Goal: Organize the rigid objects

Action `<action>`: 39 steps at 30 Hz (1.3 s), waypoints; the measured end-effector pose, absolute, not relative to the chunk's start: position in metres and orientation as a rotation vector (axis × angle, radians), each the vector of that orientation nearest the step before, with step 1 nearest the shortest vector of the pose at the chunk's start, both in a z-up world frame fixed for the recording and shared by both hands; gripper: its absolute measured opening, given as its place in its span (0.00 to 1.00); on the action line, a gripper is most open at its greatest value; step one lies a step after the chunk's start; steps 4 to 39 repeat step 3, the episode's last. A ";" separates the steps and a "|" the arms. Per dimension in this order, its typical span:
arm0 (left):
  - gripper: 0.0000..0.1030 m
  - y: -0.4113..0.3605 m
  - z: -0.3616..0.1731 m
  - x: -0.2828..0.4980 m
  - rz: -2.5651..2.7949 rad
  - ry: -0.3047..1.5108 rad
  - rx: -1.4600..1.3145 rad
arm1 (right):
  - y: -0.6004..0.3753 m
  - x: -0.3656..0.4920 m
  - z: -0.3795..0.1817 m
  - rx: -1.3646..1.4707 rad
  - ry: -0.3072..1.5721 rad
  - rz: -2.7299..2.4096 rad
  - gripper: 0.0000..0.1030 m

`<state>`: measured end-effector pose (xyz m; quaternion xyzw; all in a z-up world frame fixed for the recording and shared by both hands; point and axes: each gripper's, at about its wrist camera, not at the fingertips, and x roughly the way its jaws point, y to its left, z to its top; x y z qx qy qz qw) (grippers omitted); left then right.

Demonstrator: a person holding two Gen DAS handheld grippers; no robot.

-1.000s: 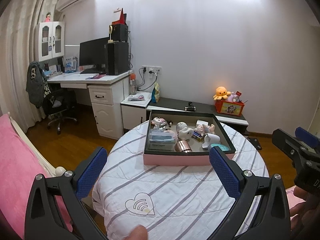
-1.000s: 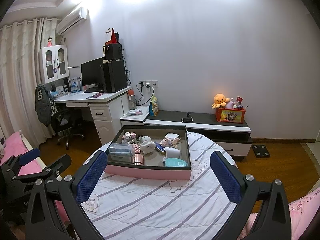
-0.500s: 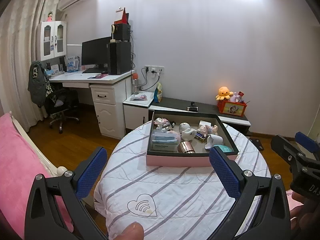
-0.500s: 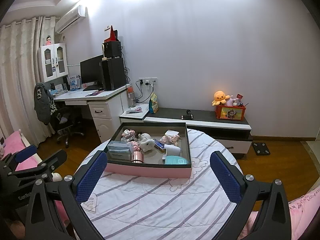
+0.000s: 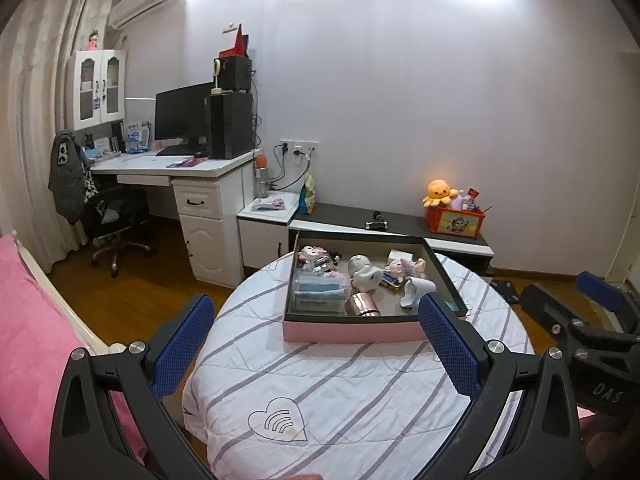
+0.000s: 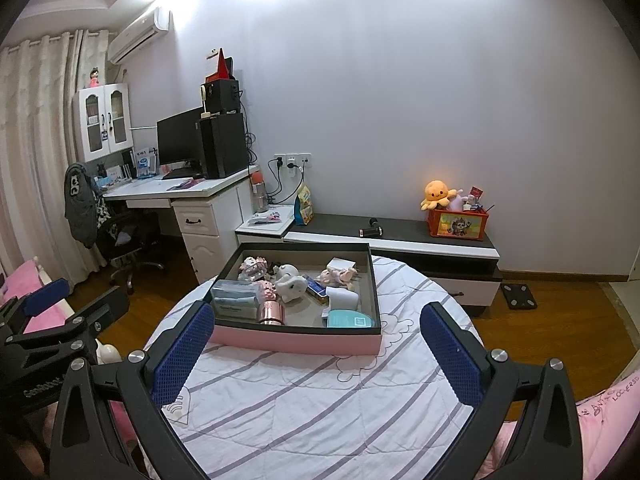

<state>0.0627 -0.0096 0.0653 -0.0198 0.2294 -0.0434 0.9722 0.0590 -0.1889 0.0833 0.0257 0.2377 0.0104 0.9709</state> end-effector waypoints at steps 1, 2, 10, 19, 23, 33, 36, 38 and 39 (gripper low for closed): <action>1.00 -0.010 0.066 0.062 -0.089 0.458 -0.039 | -0.189 0.059 0.083 0.052 0.481 0.021 1.00; 1.00 -0.011 0.066 0.061 -0.088 0.454 -0.039 | -0.188 0.059 0.083 0.052 0.481 0.021 1.00; 1.00 -0.011 0.066 0.061 -0.090 0.453 -0.041 | -0.188 0.060 0.083 0.052 0.483 0.020 1.00; 1.00 -0.011 0.066 0.061 -0.090 0.453 -0.041 | -0.188 0.060 0.083 0.052 0.483 0.020 1.00; 1.00 -0.011 0.066 0.061 -0.090 0.453 -0.041 | -0.188 0.060 0.083 0.052 0.483 0.020 1.00; 1.00 -0.011 0.066 0.061 -0.090 0.453 -0.041 | -0.188 0.060 0.083 0.052 0.483 0.020 1.00; 1.00 -0.011 0.066 0.061 -0.090 0.453 -0.041 | -0.188 0.060 0.083 0.052 0.483 0.020 1.00; 1.00 -0.011 0.066 0.061 -0.090 0.453 -0.041 | -0.188 0.060 0.083 0.052 0.483 0.020 1.00; 1.00 -0.011 0.066 0.061 -0.090 0.453 -0.041 | -0.188 0.060 0.083 0.052 0.483 0.020 1.00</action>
